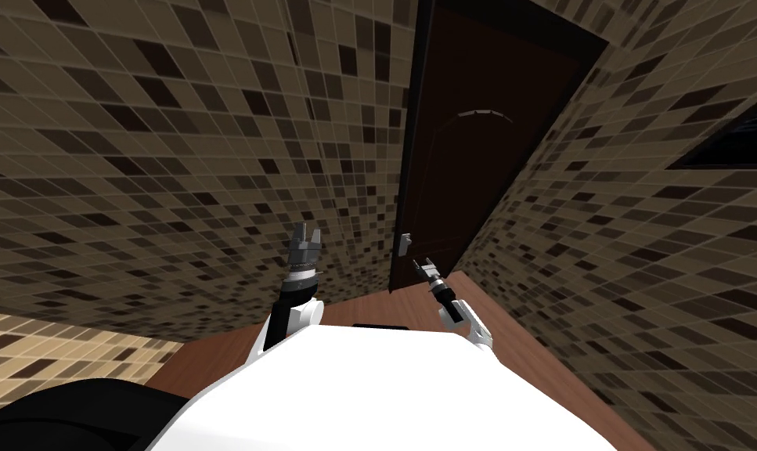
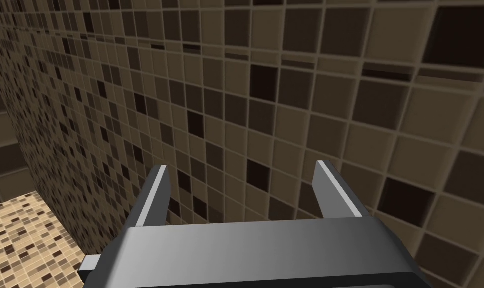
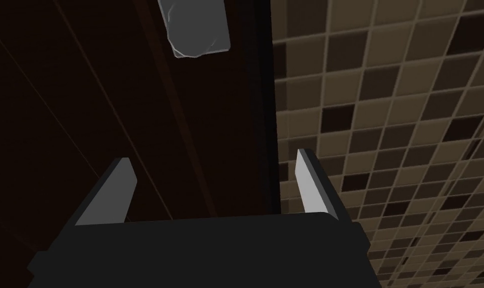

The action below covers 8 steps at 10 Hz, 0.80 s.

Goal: Pull the door open

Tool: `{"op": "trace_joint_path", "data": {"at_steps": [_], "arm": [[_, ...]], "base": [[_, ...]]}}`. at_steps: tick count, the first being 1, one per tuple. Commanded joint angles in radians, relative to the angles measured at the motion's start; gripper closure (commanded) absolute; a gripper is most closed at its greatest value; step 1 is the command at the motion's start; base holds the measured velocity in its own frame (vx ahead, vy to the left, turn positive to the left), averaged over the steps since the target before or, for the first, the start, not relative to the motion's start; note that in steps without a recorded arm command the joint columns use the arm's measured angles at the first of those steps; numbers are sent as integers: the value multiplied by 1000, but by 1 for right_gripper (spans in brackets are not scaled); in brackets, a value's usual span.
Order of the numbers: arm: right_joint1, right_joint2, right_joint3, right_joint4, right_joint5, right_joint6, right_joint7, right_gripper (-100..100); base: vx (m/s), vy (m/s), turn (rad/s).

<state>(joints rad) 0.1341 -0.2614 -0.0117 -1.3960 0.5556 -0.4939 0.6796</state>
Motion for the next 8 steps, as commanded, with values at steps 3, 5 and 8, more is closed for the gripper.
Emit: {"op": "trace_joint_path", "data": {"at_steps": [3,5,8], "arm": [[-18,-11,-2,38,27,4,34,-100],[-55,19,-49,76,24,19,75,-100],[-110,67,-123,135,17,43,134,-100]], "base": [[124,-33,23],[50,-21,276],[49,-44,275]]}}
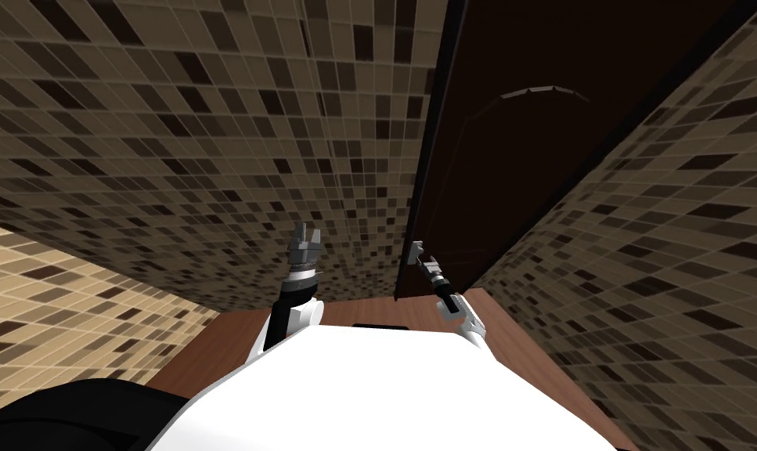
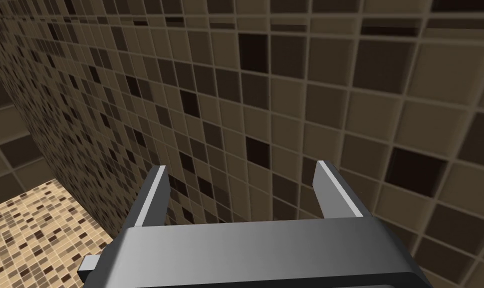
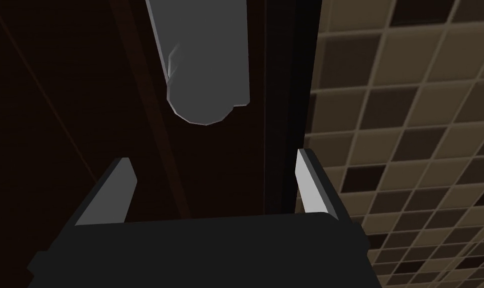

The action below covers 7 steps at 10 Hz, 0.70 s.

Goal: Pull the door open

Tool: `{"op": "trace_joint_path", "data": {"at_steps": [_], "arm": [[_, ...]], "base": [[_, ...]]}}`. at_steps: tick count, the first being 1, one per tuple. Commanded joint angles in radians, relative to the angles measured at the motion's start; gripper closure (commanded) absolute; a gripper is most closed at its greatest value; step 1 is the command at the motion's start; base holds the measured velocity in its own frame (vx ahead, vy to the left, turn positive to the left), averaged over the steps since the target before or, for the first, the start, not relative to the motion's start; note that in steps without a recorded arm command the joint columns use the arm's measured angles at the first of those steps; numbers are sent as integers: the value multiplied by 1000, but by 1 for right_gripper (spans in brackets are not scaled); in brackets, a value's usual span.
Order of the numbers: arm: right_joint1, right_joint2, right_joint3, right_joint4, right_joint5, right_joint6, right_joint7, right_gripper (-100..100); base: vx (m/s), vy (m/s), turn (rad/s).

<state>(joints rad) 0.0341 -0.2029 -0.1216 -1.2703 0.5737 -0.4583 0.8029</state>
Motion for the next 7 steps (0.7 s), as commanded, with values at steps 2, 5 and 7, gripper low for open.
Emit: {"op": "trace_joint_path", "data": {"at_steps": [2,5,7], "arm": [[-40,34,-52,41,-5,20,43,-100],[-91,78,-120,95,-11,41,97,-100],[-113,98,-150,119,-14,50,121,-100]], "base": [[50,-41,197],[41,-74,230],[30,-85,222]]}}
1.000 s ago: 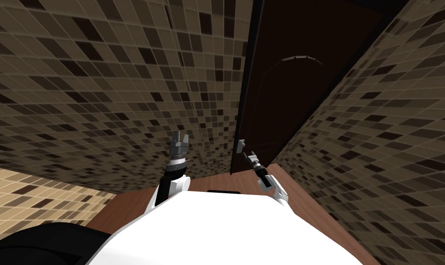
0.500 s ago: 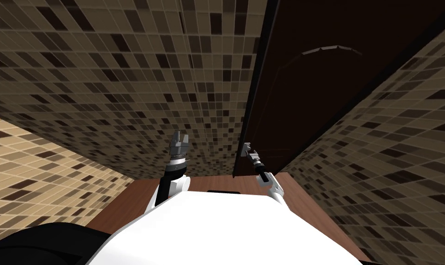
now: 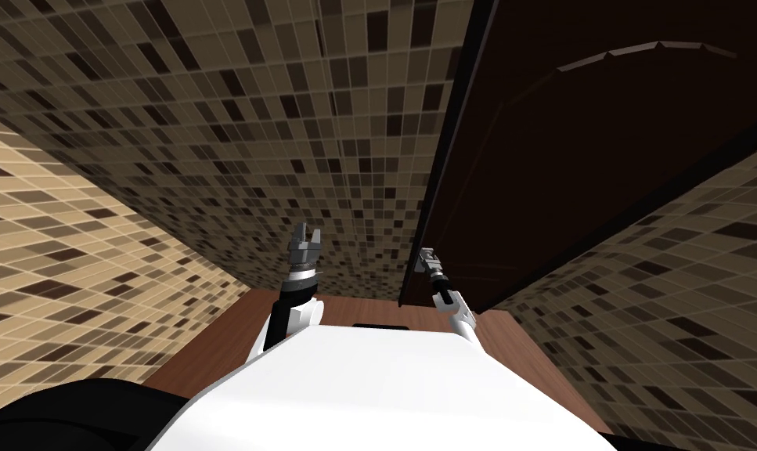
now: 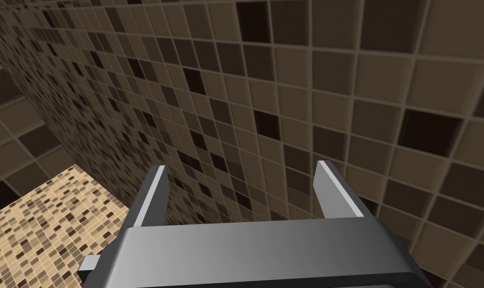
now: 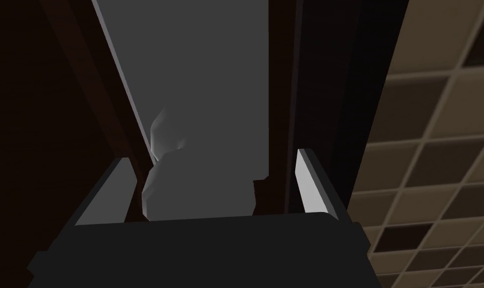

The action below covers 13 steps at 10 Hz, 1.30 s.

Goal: Pull the door open

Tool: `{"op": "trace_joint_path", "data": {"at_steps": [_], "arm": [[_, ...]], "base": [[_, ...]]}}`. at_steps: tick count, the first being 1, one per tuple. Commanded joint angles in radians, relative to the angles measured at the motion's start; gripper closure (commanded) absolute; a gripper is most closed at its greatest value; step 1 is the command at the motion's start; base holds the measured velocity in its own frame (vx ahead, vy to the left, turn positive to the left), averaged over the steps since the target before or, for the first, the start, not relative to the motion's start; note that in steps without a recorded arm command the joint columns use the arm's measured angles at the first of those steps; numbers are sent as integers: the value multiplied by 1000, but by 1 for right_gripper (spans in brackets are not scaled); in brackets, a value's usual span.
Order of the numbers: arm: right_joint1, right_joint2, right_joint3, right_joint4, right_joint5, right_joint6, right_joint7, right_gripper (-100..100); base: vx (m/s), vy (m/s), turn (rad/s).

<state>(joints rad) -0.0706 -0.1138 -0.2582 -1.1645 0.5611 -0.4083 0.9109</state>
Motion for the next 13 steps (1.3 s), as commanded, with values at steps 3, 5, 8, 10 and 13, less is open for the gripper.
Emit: {"op": "trace_joint_path", "data": {"at_steps": [3,5,8,10,13], "arm": [[0,0,0,0,0,0,0,100],[0,0,0,0,0,0,0,100],[-1,-1,-5,3,-34,16,-3,100],[-5,0,-11,6,-89,39,-8,100],[-9,0,-19,11,-165,70,-15,100]], "base": [[1,-5,-3],[-1,5,-3],[-4,2,12],[-35,7,39],[-39,6,39]]}}
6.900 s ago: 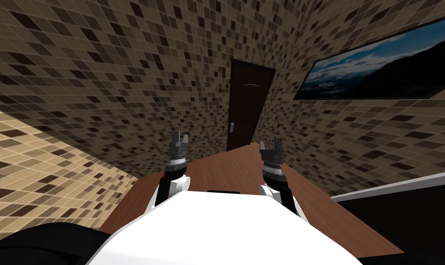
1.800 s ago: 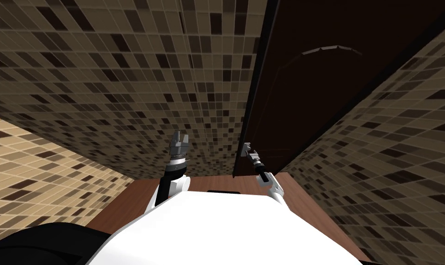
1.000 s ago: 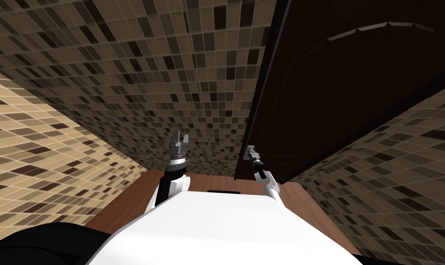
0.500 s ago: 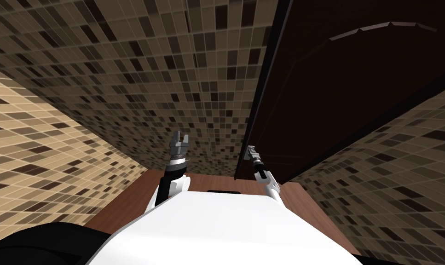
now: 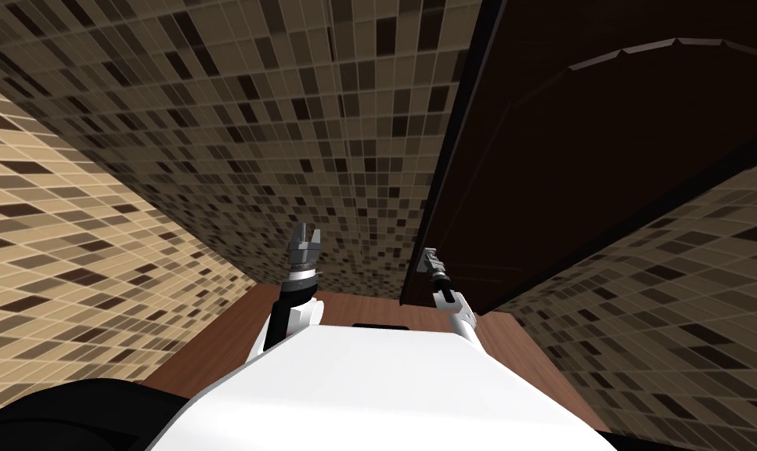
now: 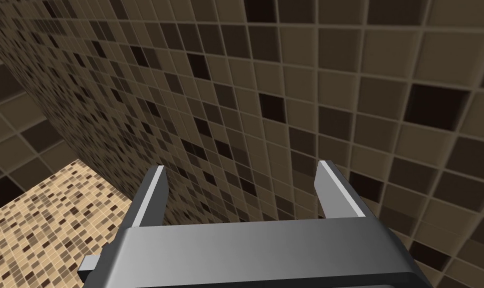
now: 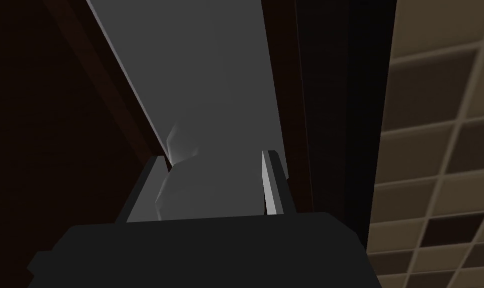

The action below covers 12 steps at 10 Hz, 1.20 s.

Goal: Pull the door open

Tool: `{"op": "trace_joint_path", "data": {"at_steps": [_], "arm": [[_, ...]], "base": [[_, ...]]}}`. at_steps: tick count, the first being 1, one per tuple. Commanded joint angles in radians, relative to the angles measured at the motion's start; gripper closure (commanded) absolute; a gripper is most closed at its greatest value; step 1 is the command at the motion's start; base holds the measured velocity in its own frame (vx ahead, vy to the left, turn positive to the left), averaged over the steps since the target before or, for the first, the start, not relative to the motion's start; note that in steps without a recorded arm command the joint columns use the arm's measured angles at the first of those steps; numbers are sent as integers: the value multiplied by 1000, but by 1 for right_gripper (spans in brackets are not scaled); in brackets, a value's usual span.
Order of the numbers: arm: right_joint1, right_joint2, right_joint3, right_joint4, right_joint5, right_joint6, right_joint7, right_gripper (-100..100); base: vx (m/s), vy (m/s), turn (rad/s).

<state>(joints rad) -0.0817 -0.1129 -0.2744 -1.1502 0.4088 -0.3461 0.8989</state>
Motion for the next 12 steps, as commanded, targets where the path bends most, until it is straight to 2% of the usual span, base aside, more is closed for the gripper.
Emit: {"op": "trace_joint_path", "data": {"at_steps": [1,2,3,4,5,6,7,8,9,11,12], "arm": [[0,0,-7,-1,-50,26,-7,100],[0,0,-7,-1,-58,26,-7,100],[-3,0,-13,2,-97,46,-11,100],[-3,0,-13,2,-110,46,-11,100],[-6,1,-18,6,-146,69,-16,100],[-6,1,-18,6,-170,69,-16,100],[-9,1,-24,9,-202,91,-20,100],[-9,1,-24,9,-230,91,-20,100],[-13,2,-31,13,-260,117,-26,100],[-13,2,-31,13,-303,117,-26,100],[-17,2,-37,16,-338,143,-31,100]], "base": [[-29,3,32],[-24,2,18],[-31,3,44],[-28,4,29],[-35,-2,42],[-28,-1,26],[-28,5,44],[-33,4,27],[-48,-1,40],[-26,-6,14],[-21,-9,45]]}}
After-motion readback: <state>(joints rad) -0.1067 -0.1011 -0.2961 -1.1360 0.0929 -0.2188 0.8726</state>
